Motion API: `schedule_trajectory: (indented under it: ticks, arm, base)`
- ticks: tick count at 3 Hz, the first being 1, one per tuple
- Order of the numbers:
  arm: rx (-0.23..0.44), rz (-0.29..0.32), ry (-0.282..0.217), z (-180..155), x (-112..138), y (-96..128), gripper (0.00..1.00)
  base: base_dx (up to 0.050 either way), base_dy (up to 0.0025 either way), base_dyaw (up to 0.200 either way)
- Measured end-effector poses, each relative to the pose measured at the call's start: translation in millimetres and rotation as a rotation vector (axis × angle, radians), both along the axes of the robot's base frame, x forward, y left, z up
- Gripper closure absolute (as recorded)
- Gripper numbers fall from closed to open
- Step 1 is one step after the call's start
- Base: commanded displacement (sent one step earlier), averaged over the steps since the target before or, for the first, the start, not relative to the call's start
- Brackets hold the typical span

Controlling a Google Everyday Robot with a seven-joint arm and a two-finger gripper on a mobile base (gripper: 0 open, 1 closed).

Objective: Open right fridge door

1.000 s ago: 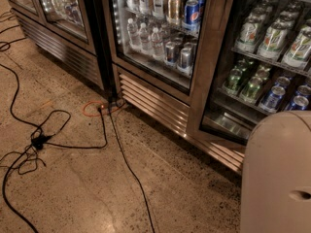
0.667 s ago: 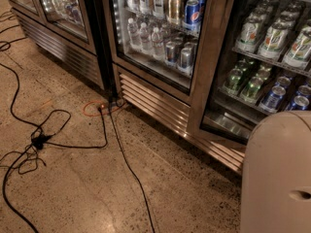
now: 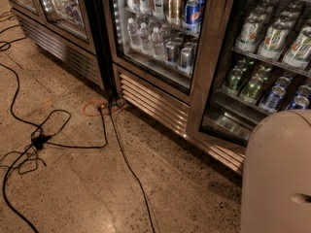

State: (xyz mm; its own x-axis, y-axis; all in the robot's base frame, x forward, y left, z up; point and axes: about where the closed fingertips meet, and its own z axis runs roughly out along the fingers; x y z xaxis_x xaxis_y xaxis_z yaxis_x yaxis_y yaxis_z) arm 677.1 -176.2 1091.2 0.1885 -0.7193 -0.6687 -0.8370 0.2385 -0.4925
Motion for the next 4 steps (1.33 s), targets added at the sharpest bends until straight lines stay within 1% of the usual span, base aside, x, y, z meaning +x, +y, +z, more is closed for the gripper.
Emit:
schedule_trajectory:
  ticks: [1, 2, 3, 4]
  arm:
    - [0.025, 0.014, 0.047, -4.0, -14.6, -5.4, 1.0]
    - [0.058, 0.003, 0.067, -1.3, -19.5, -5.7, 1.0]
    - [0.058, 0.004, 0.067, -1.4, -19.4, -5.6, 1.0]
    - [0.065, 0.031, 0.088, -8.7, -16.3, 6.4, 1.0]
  base:
    - [0.0, 0.0, 0.0]
    - [0.0, 0.0, 0.0]
    - [0.0, 0.0, 0.0]
    - [0.0, 0.0, 0.0]
